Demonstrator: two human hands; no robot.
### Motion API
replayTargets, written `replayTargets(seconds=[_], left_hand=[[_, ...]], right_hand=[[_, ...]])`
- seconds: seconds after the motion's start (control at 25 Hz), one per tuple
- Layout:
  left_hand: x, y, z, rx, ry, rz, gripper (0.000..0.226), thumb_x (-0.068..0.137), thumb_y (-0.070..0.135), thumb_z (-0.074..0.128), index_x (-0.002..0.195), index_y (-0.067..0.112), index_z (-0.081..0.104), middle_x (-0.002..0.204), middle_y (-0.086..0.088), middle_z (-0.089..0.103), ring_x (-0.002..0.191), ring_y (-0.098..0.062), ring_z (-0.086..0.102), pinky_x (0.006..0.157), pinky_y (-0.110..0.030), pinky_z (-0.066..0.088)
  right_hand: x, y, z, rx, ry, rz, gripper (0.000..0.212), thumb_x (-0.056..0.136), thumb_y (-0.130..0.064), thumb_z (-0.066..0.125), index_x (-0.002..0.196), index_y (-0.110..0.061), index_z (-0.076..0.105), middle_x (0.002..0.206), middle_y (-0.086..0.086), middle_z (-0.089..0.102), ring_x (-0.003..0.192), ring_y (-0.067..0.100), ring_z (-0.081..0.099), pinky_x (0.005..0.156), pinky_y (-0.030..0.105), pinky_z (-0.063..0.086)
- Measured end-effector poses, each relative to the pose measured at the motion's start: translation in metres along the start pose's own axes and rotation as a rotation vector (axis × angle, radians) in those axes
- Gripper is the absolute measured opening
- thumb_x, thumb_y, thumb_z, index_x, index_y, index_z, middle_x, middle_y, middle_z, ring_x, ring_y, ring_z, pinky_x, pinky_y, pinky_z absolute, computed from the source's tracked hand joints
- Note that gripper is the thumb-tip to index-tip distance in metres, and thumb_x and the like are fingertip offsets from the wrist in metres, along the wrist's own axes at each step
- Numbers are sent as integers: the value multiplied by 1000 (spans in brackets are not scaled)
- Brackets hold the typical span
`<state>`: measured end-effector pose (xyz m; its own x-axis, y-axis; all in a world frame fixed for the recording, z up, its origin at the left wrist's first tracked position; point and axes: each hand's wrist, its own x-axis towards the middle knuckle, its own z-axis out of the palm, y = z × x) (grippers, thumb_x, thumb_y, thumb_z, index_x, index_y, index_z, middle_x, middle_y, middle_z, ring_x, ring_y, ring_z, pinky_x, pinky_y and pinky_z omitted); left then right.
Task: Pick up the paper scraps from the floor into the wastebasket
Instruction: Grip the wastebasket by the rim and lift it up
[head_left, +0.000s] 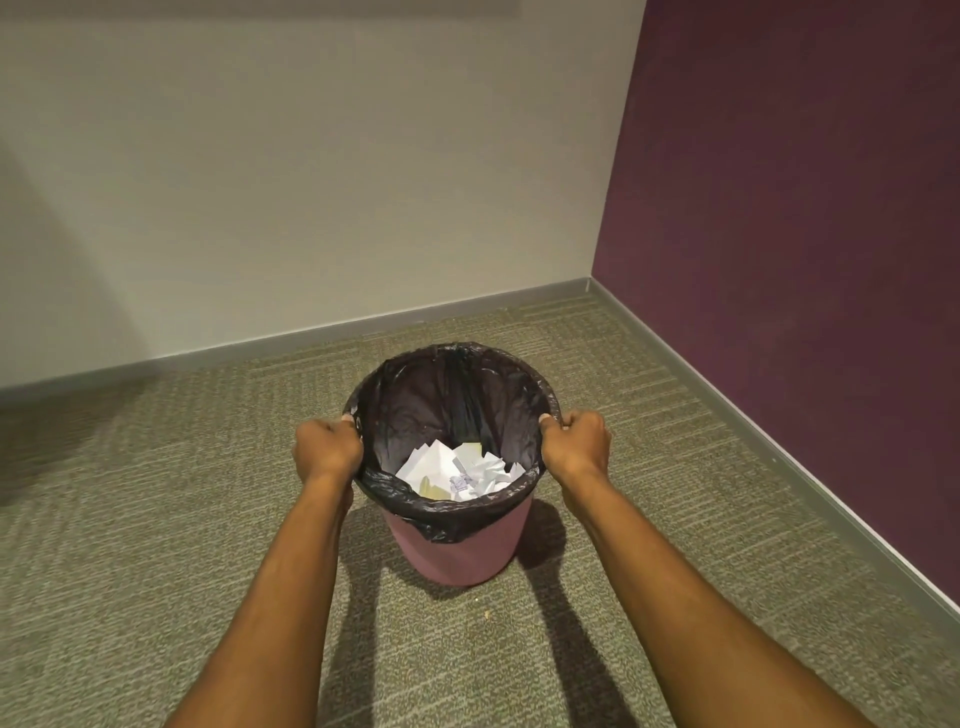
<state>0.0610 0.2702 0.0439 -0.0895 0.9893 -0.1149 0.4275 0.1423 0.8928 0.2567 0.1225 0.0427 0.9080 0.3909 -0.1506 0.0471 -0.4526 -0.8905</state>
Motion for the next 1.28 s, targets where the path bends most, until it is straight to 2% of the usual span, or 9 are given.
replayTargets(seconds=[0.2, 0.4, 0.52, 0.68, 0.8, 0.92, 1.12, 1.2, 1.28], left_hand=[[-17, 37, -23, -69, -22, -39, 40, 94, 17, 58, 57, 10, 45, 54, -5, 41, 49, -19, 37, 52, -26, 31], [-38, 86, -69, -165, -93, -52, 28, 90, 17, 62, 64, 6, 61, 64, -11, 54, 59, -20, 49, 60, -35, 44], [-64, 133, -112, -269, -206, -173, 19, 89, 13, 64, 72, 6, 68, 69, -11, 64, 57, -22, 57, 52, -28, 51], [-113, 218, -182, -340, -307, -305, 9, 88, 11, 66, 82, 6, 71, 73, -10, 69, 62, -20, 61, 50, -25, 51], [-145, 277, -227, -318, -350, -329, 10, 88, 9, 66, 82, 3, 72, 67, -7, 71, 56, -15, 64, 50, -26, 52], [-176, 334, -263, -291, -365, -342, 10, 87, 6, 66, 83, -1, 72, 62, -6, 70, 51, -12, 62, 44, -23, 52], [-219, 410, -322, -239, -440, -346, 11, 85, 2, 69, 80, -7, 71, 64, -13, 71, 50, -16, 64, 48, -29, 56], [-228, 426, -340, -186, -500, -336, 12, 84, 2, 70, 82, -9, 71, 61, -13, 69, 49, -16, 62, 49, -30, 57], [-233, 440, -358, -137, -545, -310, 14, 85, 4, 70, 83, -11, 70, 60, -13, 68, 50, -17, 61, 51, -30, 57]], right_hand=[[-10, -36, -25, 61, -8, -10, 31, 90, -19, 66, 63, -13, 53, 58, 2, 51, 52, 16, 44, 53, 26, 37], [-33, -94, -75, 5, -65, -22, 37, 90, -18, 66, 56, -16, 51, 55, 0, 52, 50, 16, 45, 54, 30, 41], [-50, -137, -117, 19, -117, -20, 29, 89, -17, 67, 63, -8, 58, 59, 3, 54, 54, 19, 50, 57, 39, 53], [-88, -207, -189, 17, -190, -7, 26, 89, -16, 69, 66, -6, 59, 58, 5, 55, 54, 17, 51, 52, 37, 52], [-116, -248, -240, 0, -204, 6, 30, 86, -18, 71, 65, -2, 56, 57, 14, 57, 53, 20, 53, 52, 43, 54], [-140, -292, -289, -22, -202, 3, 40, 84, -15, 72, 55, -14, 44, 49, 1, 44, 48, 16, 44, 51, 38, 47], [-178, -349, -356, -33, -228, 10, 36, 88, -22, 70, 72, 7, 55, 54, 7, 48, 52, 18, 47, 55, 42, 49], [-192, -362, -375, -32, -221, -17, 34, 89, -27, 68, 71, 1, 61, 57, 18, 56, 50, 25, 51, 58, 43, 53], [-206, -380, -391, -43, -211, -42, 33, 90, -28, 67, 69, -3, 63, 58, 16, 60, 51, 25, 54, 58, 42, 52]])
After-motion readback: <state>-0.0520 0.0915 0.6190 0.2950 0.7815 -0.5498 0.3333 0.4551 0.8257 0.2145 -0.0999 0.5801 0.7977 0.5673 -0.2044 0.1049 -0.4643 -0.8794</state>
